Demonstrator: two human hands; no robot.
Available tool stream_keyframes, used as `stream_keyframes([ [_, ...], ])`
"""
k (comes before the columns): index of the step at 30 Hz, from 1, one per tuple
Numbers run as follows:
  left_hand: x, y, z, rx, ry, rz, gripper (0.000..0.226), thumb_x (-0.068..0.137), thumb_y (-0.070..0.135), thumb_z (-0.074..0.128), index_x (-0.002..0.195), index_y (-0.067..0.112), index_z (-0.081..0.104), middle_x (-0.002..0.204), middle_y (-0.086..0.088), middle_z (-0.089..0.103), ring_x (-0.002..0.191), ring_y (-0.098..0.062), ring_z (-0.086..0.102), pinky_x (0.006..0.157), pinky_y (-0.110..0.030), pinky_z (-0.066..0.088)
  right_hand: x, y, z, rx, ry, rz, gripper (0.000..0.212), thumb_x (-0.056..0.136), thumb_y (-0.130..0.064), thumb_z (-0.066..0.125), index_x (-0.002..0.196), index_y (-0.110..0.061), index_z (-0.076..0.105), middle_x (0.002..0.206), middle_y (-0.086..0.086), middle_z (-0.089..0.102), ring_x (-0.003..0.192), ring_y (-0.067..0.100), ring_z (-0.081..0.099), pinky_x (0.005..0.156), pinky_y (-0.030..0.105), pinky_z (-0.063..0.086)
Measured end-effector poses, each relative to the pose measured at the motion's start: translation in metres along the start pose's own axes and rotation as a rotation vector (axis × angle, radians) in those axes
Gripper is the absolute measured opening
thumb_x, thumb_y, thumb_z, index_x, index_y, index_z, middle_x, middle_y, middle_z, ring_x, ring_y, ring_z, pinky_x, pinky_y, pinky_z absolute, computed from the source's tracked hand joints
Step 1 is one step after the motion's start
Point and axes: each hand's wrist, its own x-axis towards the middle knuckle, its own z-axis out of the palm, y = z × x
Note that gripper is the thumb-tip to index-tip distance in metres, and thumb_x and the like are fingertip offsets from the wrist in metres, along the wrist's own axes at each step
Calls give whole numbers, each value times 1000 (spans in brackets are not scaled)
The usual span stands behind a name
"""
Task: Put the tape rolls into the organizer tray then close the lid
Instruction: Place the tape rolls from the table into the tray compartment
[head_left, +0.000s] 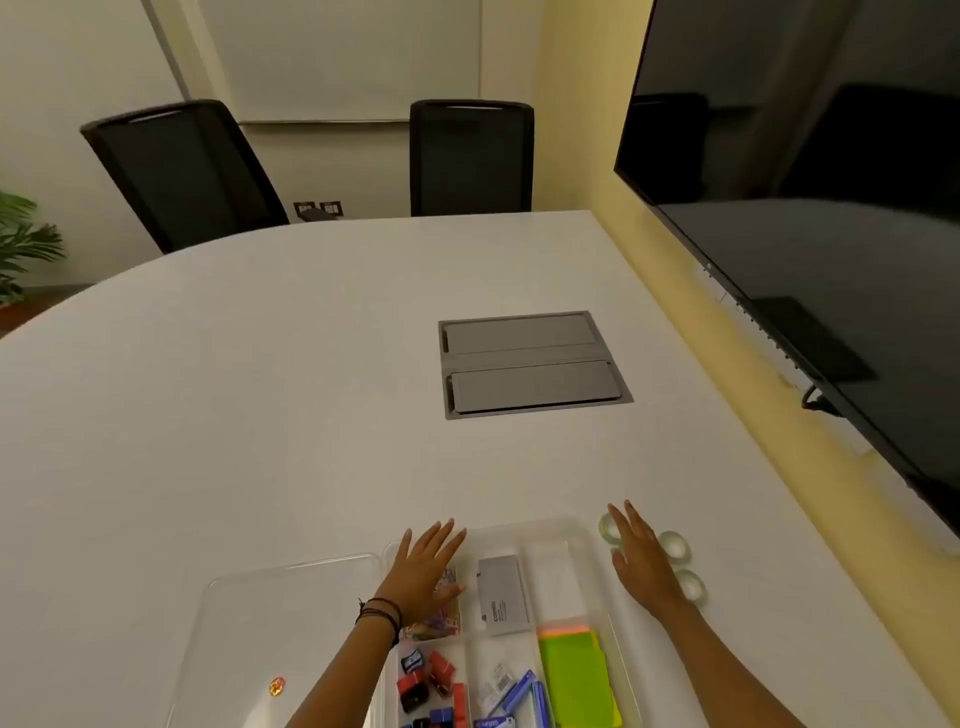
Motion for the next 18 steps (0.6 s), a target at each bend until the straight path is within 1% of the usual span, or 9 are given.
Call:
stream_keyframes([
  [4, 3, -2, -1, 52, 25, 10, 74, 94, 52, 39, 149, 24, 0, 160, -7, -4, 148, -25, -3, 118, -51, -8, 12, -2, -3, 32, -69, 77, 58, 93, -4, 45, 146, -14, 21, 157, 14, 15, 145, 28, 17, 118, 38, 23],
  [6, 2, -2, 1, 50, 34, 20, 73, 94, 52, 40, 149, 23, 3, 160, -9, -1, 148, -29, 0, 116, -55, -8, 18, 0, 0, -34, -110, 93, 59, 94, -7, 44, 147, -14, 19, 158, 15, 14, 146, 27, 15, 119, 41, 18],
  [10, -2, 0, 1, 137, 135, 60, 70, 89, 51, 50, 146, 15, 28, 153, -14, 28, 138, -39, 30, 104, -70, 18, 28, 3, 7, -188, -144, 120, 60, 94, -9, 41, 147, -18, 15, 159, 13, 9, 147, 27, 8, 119, 48, 8],
  [11, -3, 1, 0, 149, 123, 61, 71, 87, 51, 54, 144, 15, 32, 151, -14, 33, 136, -38, 35, 101, -70, 23, 29, 2, 9, -203, -149, 127, 60, 94, -7, 40, 147, -18, 14, 158, 14, 8, 147, 28, 7, 119, 48, 8],
  [13, -3, -1, 0, 199, 119, 60, 73, 81, 55, 61, 139, 15, 42, 142, -10, 49, 126, -32, 51, 93, -63, 41, 32, 1, 13, -228, -154, 131, 61, 93, -4, 38, 148, -17, 13, 158, 15, 8, 147, 30, 7, 120, 46, 10],
  [14, -4, 0, -1, 195, 120, 62, 70, 81, 56, 58, 137, 16, 44, 140, -9, 52, 123, -30, 55, 90, -60, 45, 34, 1, 15, -232, -150, 131, 61, 93, -3, 37, 148, -16, 13, 158, 16, 8, 147, 30, 7, 120, 44, 11],
  [16, -4, -2, 0, 190, 116, 68, 62, 91, 58, 34, 136, 17, 43, 138, -6, 54, 122, -26, 56, 95, -57, 44, 37, 0, 16, -223, -141, 139, 61, 92, 0, 36, 147, -16, 14, 158, 17, 8, 147, 31, 8, 121, 41, 14],
  [17, -2, -4, 1, 211, 112, 61, 62, 93, 59, 20, 135, 19, 43, 137, -3, 56, 120, -21, 58, 100, -53, 41, 38, -1, 17, -220, -141, 145, 62, 92, 2, 36, 147, -15, 15, 158, 17, 8, 147, 31, 8, 121, 40, 15],
  [18, -2, -4, 3, 225, 118, 50, 63, 93, 59, 13, 134, 21, 43, 135, 0, 57, 119, -18, 59, 103, -51, 35, 39, -1, 17, -220, -143, 148, 62, 91, 3, 35, 147, -15, 16, 158, 17, 7, 147, 31, 8, 121, 39, 16],
])
